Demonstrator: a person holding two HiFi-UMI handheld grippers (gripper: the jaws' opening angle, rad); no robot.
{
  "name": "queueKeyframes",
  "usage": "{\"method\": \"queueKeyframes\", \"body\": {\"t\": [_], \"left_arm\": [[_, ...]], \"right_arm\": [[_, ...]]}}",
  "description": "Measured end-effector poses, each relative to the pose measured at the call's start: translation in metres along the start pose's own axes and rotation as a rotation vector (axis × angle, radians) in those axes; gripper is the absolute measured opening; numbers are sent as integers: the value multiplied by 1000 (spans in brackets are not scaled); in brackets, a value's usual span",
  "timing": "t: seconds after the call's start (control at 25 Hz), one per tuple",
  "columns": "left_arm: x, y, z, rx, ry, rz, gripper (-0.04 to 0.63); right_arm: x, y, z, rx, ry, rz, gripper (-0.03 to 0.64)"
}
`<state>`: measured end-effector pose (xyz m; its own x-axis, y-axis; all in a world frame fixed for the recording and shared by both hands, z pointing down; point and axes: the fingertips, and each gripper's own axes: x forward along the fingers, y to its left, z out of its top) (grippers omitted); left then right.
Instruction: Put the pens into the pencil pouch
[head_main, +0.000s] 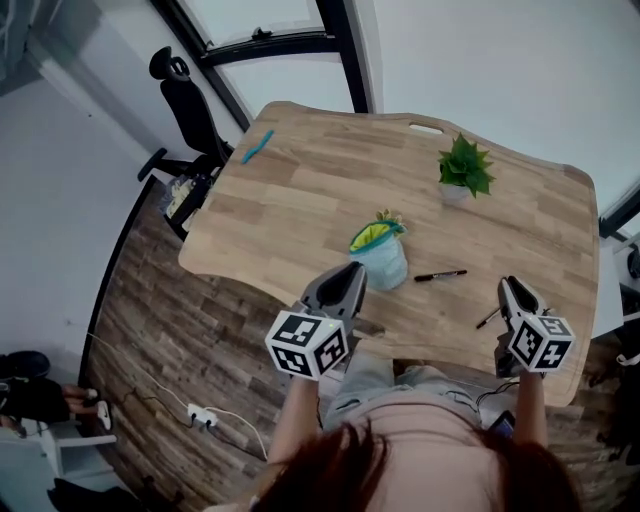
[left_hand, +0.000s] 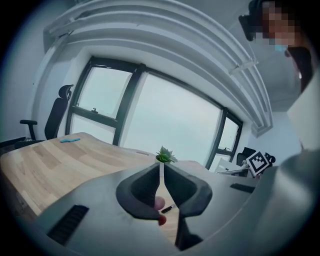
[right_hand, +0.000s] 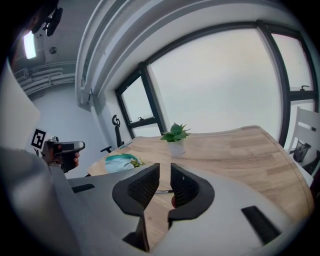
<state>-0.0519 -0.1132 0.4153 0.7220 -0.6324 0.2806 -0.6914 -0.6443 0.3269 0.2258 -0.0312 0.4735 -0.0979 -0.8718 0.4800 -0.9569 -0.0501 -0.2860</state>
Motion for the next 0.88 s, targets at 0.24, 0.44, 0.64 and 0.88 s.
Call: {"method": "queueKeyframes", "body": {"t": [0.24, 0.44, 0.64, 0.88], "left_arm": [[25, 41, 4, 4, 56, 0, 58], [51, 67, -10, -22, 159, -37, 88], [73, 91, -31, -66, 249, -48, 110], [95, 106, -54, -121, 360, -89, 114]], "right_arm": [[14, -32, -20, 52, 74, -132, 80], [25, -60, -41, 129, 171, -204, 97], [38, -78, -64, 190, 278, -241, 121], [47, -97, -95, 306, 378, -302, 156]]}}
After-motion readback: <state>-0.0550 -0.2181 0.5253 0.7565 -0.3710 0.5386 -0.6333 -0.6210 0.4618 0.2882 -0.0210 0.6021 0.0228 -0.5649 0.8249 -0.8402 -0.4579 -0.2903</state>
